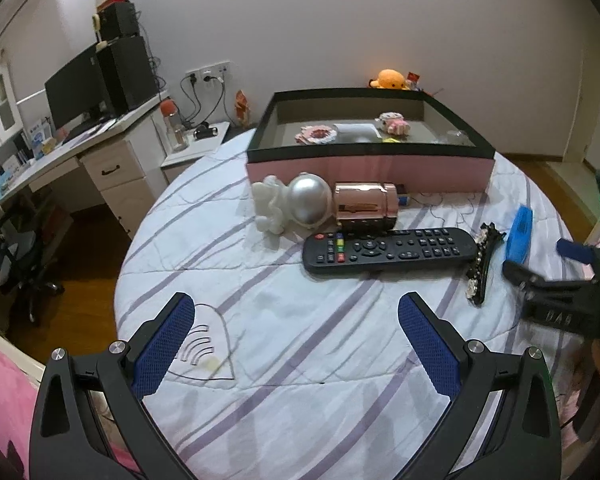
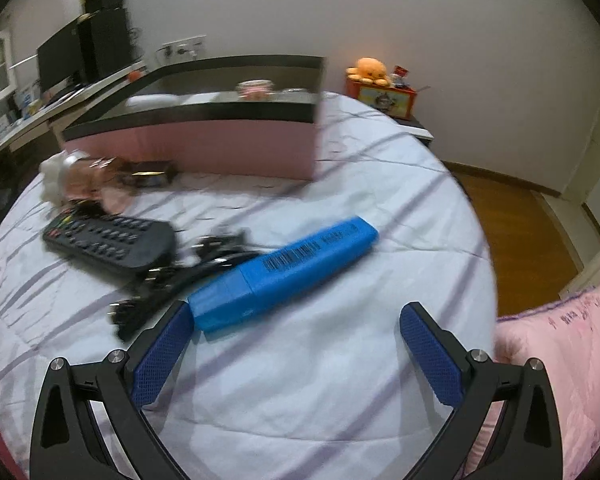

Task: Organize rigid objects
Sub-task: 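Grasp the blue highlighter with the right tool while the left tool approaches the black hair clip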

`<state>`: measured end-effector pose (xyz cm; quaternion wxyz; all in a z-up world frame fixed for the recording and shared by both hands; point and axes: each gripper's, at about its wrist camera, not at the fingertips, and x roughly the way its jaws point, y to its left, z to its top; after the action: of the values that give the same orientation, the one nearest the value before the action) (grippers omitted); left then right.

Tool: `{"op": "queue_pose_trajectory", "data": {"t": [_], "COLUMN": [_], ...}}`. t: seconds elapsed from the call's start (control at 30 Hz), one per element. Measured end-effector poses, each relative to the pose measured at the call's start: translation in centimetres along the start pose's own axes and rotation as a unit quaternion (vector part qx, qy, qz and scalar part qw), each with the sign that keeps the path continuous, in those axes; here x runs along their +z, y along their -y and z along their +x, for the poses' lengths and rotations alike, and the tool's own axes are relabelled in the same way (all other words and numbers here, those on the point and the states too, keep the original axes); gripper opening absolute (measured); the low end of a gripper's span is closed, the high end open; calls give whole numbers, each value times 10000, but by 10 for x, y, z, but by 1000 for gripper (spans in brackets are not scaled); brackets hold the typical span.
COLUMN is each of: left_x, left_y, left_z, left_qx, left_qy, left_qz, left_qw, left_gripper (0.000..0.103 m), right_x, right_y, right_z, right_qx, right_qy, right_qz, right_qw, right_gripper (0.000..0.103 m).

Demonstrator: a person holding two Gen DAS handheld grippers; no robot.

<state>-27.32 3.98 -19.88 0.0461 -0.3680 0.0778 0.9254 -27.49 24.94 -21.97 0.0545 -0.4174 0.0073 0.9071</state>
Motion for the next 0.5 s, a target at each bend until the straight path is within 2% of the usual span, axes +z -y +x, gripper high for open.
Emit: {"op": "queue_pose_trajectory", "data": {"t": [0.07,0.2,0.5], "left_x": [1,4,7], "left_y": [6,17,38], "left_z": [2,5,12], "left_qx": [-78,-251,-409], "left_qy": [-15,-48,-130], "left_qz": [43,112,220], "left_qw": [10000,9996,9988], "left_gripper": [103,103,103], "right_x": [0,5,28], "right_y": [11,16,23], "right_z": [-2,-1,25], "right_qx": [-92,197,132], "right_qy": [28,36,-169], "right_qz": [151,242,285], "right_qw": [9998,9995,9994], "right_gripper": [103,103,103]}}
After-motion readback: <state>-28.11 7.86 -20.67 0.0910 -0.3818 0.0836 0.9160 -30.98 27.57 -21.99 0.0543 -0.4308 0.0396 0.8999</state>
